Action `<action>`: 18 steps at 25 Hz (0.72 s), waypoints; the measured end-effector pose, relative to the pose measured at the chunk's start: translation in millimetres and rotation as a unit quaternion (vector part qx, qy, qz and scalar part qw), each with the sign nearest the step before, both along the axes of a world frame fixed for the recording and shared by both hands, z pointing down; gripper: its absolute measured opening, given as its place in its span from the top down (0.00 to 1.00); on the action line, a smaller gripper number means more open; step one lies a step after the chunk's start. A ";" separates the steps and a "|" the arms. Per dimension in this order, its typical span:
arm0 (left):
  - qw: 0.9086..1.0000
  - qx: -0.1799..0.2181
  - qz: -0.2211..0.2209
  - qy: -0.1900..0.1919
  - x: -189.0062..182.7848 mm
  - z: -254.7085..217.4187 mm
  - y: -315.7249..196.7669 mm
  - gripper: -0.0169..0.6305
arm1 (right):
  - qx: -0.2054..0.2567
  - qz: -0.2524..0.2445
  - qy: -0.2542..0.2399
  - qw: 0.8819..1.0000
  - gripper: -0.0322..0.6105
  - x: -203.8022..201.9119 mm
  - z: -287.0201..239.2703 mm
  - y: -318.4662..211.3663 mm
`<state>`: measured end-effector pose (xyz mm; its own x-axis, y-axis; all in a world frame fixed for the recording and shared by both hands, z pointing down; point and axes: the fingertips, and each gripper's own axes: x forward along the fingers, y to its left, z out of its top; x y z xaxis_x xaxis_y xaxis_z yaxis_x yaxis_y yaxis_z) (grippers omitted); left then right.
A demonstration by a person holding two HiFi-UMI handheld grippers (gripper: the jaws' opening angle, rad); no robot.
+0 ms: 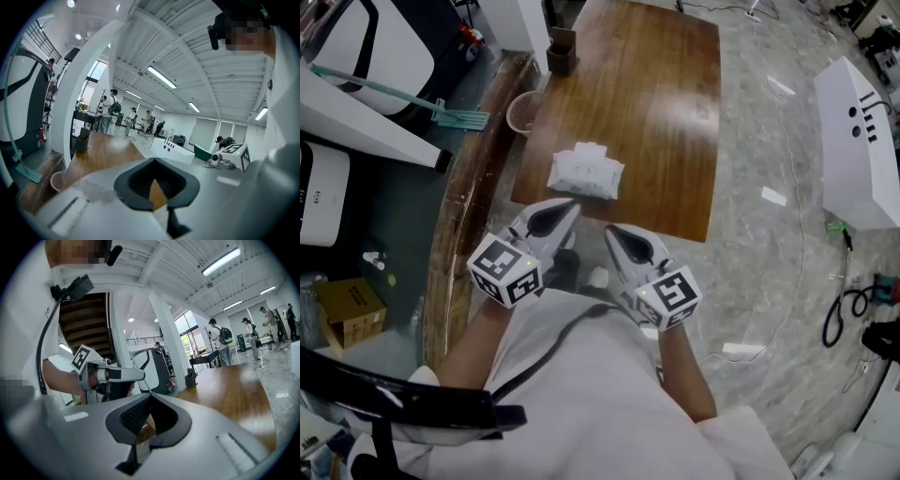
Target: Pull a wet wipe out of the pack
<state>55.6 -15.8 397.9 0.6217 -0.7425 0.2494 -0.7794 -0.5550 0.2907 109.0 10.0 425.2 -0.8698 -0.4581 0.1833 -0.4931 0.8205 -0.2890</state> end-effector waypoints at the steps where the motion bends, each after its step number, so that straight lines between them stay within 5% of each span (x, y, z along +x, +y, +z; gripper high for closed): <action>1: 1.000 -0.001 -0.001 -0.002 -1.6 0.7 -0.9 0.97 | -0.006 0.003 -0.009 1.000 0.94 -0.3 -1.3 -1.3; 14: 0.999 -0.028 0.012 0.031 -24.8 13.9 -49.1 0.97 | -0.014 0.042 0.012 0.999 0.94 -11.3 8.3 -48.8; 18: 0.999 -0.028 0.032 0.007 -35.8 20.2 -70.1 0.97 | -0.010 0.053 0.026 0.998 0.94 -22.9 10.9 -70.0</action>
<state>19.8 -86.0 418.1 0.6713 -0.6862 0.2801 -0.7384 -0.5864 0.3330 86.0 -60.0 436.1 -0.8056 -0.5429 0.2375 -0.5918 0.7574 -0.2760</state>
